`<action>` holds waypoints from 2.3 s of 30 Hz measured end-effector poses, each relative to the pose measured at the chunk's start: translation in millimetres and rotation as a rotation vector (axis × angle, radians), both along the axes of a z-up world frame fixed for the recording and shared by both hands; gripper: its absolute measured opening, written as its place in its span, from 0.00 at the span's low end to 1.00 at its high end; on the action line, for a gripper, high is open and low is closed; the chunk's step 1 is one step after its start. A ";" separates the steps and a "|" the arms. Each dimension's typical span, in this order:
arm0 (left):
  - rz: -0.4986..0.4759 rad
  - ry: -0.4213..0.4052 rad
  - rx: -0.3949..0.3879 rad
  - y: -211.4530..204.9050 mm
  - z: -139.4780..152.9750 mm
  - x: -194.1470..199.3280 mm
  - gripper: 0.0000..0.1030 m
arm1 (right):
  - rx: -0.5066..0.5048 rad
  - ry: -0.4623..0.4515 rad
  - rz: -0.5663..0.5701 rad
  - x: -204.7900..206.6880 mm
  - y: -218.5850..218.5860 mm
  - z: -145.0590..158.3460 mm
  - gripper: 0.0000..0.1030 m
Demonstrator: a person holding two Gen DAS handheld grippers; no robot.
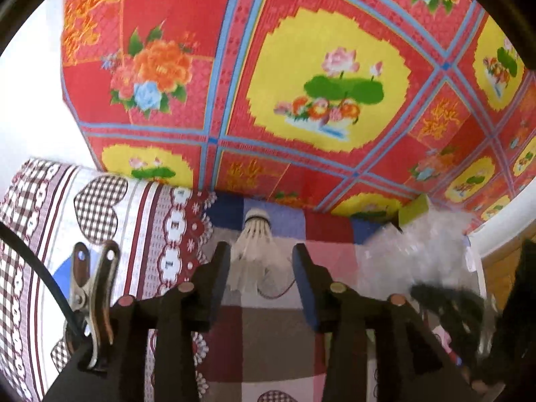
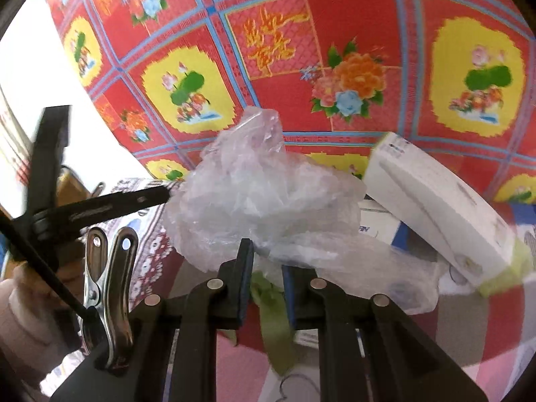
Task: Collect trash
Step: 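Close the left gripper on the shuttlecock while the right grasps the green ribbon, then carry the shuttlecock in the left gripper while the right carries the ribbon to the red bucket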
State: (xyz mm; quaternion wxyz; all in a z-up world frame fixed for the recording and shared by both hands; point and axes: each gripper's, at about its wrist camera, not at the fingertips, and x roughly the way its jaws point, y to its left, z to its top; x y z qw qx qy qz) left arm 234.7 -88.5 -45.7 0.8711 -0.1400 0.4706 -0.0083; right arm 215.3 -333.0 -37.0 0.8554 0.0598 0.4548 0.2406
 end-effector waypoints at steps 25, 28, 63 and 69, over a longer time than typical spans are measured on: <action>-0.044 0.151 0.133 -16.7 -57.4 52.0 0.34 | -0.026 0.000 -0.034 -18.4 -0.9 15.1 0.26; -0.039 0.133 0.104 -9.9 -49.1 42.4 0.33 | -0.027 0.004 0.041 -8.3 25.0 9.4 0.35; 0.172 0.048 -0.012 52.5 11.4 -86.9 0.33 | -0.222 0.101 0.263 -6.8 93.8 -41.9 0.11; 0.212 0.025 -0.006 55.8 24.8 -111.9 0.33 | -0.121 0.046 0.297 -29.7 89.5 -8.4 0.10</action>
